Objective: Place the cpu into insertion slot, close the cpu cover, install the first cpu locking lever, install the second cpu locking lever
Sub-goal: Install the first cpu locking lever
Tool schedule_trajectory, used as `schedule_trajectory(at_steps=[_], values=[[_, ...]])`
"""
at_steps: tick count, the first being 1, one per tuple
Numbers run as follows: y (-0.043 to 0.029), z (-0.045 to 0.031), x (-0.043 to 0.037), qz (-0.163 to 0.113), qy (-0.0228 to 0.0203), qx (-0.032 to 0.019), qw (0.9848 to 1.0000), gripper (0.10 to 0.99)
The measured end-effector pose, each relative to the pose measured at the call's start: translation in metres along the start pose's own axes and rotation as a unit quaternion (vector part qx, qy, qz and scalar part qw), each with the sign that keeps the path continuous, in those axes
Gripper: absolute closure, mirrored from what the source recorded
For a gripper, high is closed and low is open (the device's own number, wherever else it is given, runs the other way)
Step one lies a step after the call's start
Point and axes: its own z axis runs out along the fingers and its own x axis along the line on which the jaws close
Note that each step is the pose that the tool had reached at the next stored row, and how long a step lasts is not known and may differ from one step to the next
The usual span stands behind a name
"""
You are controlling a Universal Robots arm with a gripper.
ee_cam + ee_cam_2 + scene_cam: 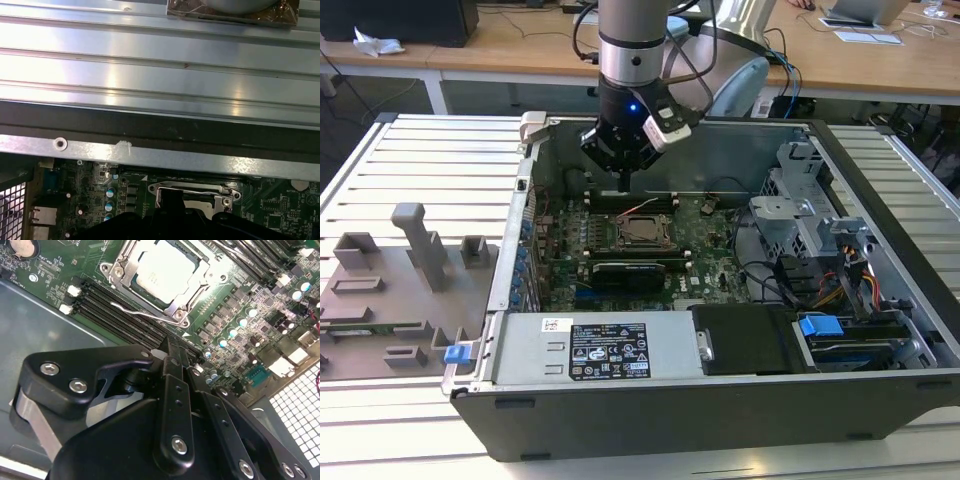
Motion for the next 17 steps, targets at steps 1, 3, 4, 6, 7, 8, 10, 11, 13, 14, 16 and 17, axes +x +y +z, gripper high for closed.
schedule_trajectory(at_steps=[1,3,4,6,7,8,10,11,13,14,16,17], values=[[0.0,0.0005,0.0,0.0,-0.0001,-0.0001,1.0,0.98],[-0.0001,0.0028,0.0001,0.0,0.0,-0.0001,1.0,0.98],[-0.0001,0.004,0.0001,0.0,0.0,-0.0002,1.0,0.98],[-0.0002,0.0086,0.0002,0.0,-0.0001,-0.0012,1.0,0.98],[-0.0004,0.013,0.0001,0.0,-0.0002,-0.0029,1.0,0.98],[-0.0006,0.0163,0.0002,0.0,-0.0003,-0.0038,1.0,0.98],[-0.0008,0.025,0.0002,0.0,-0.0004,-0.0043,1.0,0.98],[-0.0009,0.0286,0.0002,0.0,-0.0004,-0.0045,1.0,0.98],[-0.0011,0.0337,0.0002,0.0,-0.0003,-0.0047,1.0,0.98],[-0.0012,0.0376,0.0,0.0,-0.0003,-0.0048,1.0,0.98],[-0.0015,0.041,-0.0057,0.0,0.0002,-0.0048,1.0,0.98],[-0.0016,0.0416,-0.0074,0.0,0.0003,-0.0049,1.0,0.98]])
